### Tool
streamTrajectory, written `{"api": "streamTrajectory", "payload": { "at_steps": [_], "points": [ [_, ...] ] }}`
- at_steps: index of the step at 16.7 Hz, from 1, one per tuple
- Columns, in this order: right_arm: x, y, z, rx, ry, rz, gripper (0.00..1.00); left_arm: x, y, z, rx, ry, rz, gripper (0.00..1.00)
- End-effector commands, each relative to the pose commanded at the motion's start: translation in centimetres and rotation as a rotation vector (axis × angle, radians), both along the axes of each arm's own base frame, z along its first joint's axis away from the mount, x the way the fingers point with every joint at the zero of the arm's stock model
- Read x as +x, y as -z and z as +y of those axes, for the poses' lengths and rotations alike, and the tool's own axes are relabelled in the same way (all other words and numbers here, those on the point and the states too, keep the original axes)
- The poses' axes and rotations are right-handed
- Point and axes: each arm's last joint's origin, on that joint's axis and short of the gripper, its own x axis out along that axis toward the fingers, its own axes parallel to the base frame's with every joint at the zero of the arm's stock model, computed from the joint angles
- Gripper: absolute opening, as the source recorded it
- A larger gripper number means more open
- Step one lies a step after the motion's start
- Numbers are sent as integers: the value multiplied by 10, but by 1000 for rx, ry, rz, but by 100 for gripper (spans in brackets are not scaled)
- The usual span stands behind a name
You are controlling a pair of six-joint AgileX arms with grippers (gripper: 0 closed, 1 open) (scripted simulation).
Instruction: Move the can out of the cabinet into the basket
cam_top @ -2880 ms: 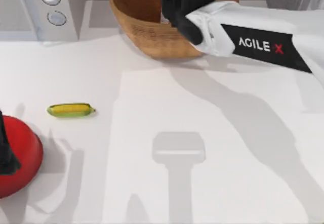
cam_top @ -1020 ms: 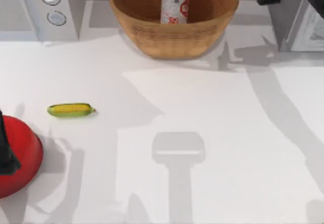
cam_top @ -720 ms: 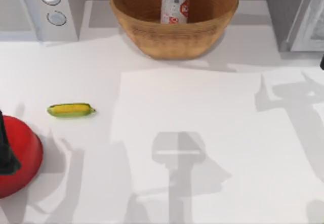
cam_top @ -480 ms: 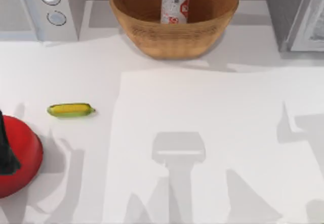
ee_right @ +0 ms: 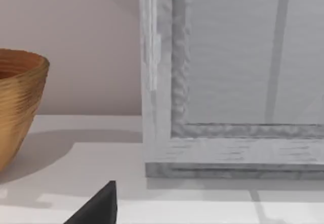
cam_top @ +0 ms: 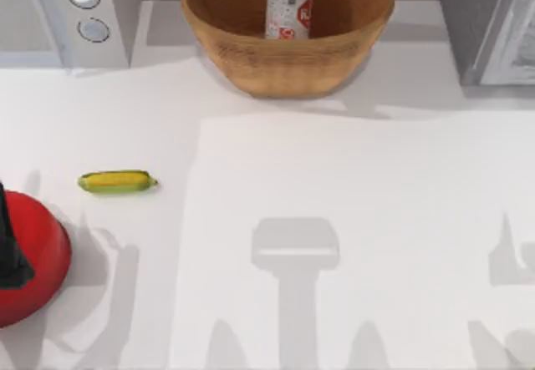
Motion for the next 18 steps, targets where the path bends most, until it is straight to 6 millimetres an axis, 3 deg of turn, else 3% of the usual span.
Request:
{"api": "streamTrajectory", "payload": {
  "at_steps": [9, 14, 18],
  "points": [
    [-1, 1, -1, -1, 7, -7, 100, 0, 0, 0, 0, 0, 0, 100],
    [6, -41, -12, -41, -9, -140, 100, 0, 0, 0, 0, 0, 0, 100],
    [25, -85, -33, -144, -61, -275, 100, 0, 0, 0, 0, 0, 0, 100]
  ]
}}
